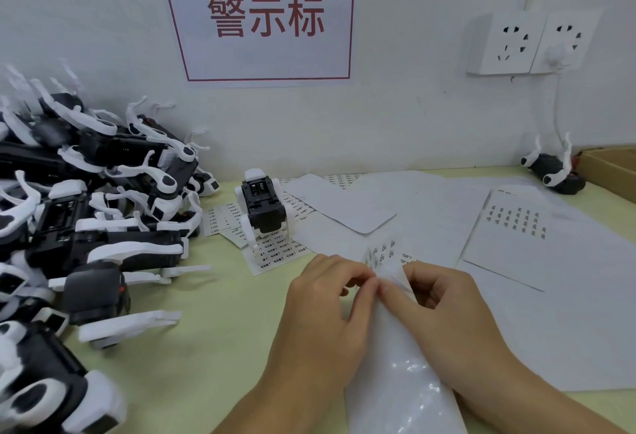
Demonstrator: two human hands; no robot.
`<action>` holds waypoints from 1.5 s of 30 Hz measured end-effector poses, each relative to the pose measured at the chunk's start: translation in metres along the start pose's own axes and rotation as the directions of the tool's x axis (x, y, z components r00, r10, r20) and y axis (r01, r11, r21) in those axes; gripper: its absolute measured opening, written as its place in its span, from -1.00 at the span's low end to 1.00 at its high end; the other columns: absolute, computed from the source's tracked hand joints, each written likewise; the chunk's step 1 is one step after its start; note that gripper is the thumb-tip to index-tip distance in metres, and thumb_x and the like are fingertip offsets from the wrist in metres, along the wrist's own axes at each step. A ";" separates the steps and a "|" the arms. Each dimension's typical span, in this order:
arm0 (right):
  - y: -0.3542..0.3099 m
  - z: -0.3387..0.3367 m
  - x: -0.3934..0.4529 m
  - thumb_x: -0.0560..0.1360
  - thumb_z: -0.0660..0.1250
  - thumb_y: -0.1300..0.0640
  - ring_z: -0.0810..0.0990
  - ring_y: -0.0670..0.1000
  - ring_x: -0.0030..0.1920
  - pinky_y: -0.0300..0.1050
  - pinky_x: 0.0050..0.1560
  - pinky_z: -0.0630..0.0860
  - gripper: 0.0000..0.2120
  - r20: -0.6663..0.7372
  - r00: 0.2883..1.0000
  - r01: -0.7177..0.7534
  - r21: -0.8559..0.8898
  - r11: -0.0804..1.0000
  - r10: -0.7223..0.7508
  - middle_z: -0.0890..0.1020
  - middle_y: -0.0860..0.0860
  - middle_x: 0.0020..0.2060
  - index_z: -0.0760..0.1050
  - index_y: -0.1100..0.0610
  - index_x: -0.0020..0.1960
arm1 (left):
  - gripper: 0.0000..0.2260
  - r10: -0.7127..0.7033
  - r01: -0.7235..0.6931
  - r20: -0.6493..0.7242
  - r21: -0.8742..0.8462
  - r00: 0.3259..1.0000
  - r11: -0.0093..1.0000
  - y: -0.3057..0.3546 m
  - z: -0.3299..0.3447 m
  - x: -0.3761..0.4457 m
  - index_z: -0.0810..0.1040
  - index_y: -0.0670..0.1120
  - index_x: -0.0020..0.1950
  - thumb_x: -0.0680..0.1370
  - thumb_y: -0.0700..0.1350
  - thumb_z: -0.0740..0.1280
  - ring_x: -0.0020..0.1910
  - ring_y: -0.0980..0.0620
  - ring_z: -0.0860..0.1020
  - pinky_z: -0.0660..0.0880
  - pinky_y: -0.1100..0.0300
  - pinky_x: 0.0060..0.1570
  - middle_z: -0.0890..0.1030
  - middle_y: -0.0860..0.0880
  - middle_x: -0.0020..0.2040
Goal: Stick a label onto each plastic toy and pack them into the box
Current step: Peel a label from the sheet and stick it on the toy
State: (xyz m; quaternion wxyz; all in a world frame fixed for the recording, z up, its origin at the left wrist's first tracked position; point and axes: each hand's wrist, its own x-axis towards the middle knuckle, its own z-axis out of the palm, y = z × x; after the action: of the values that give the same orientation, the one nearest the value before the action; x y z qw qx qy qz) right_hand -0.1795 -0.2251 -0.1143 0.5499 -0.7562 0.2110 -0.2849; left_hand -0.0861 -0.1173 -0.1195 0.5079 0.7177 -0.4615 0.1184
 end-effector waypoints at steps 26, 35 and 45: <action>0.002 0.001 -0.001 0.52 0.39 0.12 0.30 -0.01 -0.37 -0.10 -0.34 0.25 -0.65 0.009 0.999 0.046 -0.053 0.998 -0.046 0.37 0.30 -0.37 0.41 0.37 -0.26 | -0.93 -0.187 0.196 0.068 -0.163 0.980 0.967 -0.001 -0.001 0.003 0.63 0.02 -0.18 0.49 -0.13 0.39 -0.13 0.11 0.60 0.45 0.40 -0.22 0.63 0.14 -0.22; -0.002 0.001 -0.004 0.51 0.38 0.11 0.30 -0.01 -0.39 -0.09 -0.34 0.24 -0.65 -0.006 1.000 0.010 -0.022 1.000 -0.010 0.35 0.29 -0.37 0.39 0.35 -0.27 | -0.83 -0.302 0.328 0.137 -0.255 0.943 0.910 -0.004 -0.004 0.007 0.66 -0.01 -0.21 0.52 -0.25 0.43 -0.19 0.14 0.59 0.49 0.32 -0.25 0.66 0.05 -0.22; -0.004 0.005 -0.009 0.45 0.35 0.03 0.44 0.12 -0.38 0.01 -0.37 0.39 -0.69 -0.065 0.991 0.111 -0.141 0.984 -0.121 0.49 0.20 -0.39 0.49 0.28 -0.26 | -0.80 -0.340 0.369 0.145 -0.310 0.929 0.876 -0.005 -0.006 0.008 0.64 -0.01 -0.24 0.55 -0.24 0.40 -0.29 0.16 0.55 0.46 0.30 -0.29 0.64 0.09 -0.27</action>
State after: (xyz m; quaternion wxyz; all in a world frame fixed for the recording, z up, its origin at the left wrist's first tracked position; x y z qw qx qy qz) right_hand -0.1826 -0.2142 -0.1130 0.4710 -0.7923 0.2056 -0.3287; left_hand -0.0764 -0.1165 -0.1151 0.6142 0.6985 -0.3569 -0.0871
